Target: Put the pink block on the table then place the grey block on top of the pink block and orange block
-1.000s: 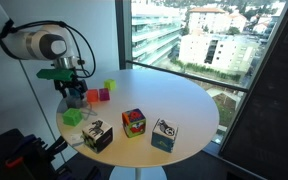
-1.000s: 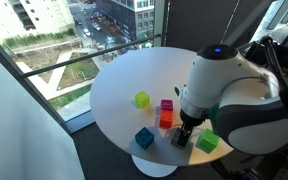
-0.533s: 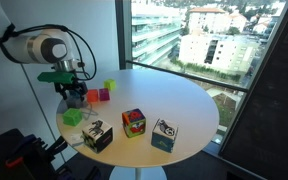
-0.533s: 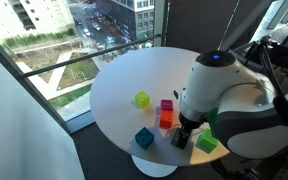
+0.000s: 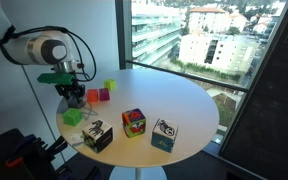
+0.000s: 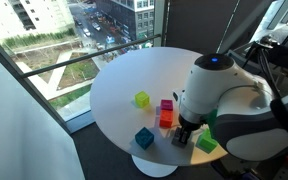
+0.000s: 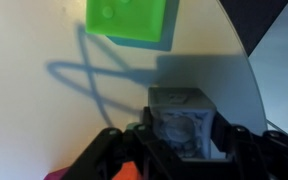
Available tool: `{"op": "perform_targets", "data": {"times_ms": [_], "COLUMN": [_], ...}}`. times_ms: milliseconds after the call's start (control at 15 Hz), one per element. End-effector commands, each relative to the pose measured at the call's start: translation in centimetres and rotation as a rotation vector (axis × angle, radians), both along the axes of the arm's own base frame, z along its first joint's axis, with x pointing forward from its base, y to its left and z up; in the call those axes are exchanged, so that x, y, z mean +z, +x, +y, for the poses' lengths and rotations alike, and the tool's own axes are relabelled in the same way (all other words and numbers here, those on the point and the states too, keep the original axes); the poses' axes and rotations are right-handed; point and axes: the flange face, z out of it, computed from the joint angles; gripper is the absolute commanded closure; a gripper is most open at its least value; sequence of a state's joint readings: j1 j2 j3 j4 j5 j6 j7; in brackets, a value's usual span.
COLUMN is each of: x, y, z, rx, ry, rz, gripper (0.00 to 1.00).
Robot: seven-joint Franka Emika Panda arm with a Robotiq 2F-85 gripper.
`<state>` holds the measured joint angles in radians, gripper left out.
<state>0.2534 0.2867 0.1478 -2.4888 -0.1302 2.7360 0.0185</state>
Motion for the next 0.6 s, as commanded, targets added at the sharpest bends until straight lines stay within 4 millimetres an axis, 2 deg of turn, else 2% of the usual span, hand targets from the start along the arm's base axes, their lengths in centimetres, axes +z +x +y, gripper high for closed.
{"op": "perform_targets", "data": {"times_ms": [0,533], "x": [0.8,3.1], "y": [0.3,0.8], "z": [-0.2,-0.5], "rx": [-0.016,-0.012], "ry": [-0.017,-0.027], "rz": [-0.009,0.015], "gripper": [0.69,0.69]}}
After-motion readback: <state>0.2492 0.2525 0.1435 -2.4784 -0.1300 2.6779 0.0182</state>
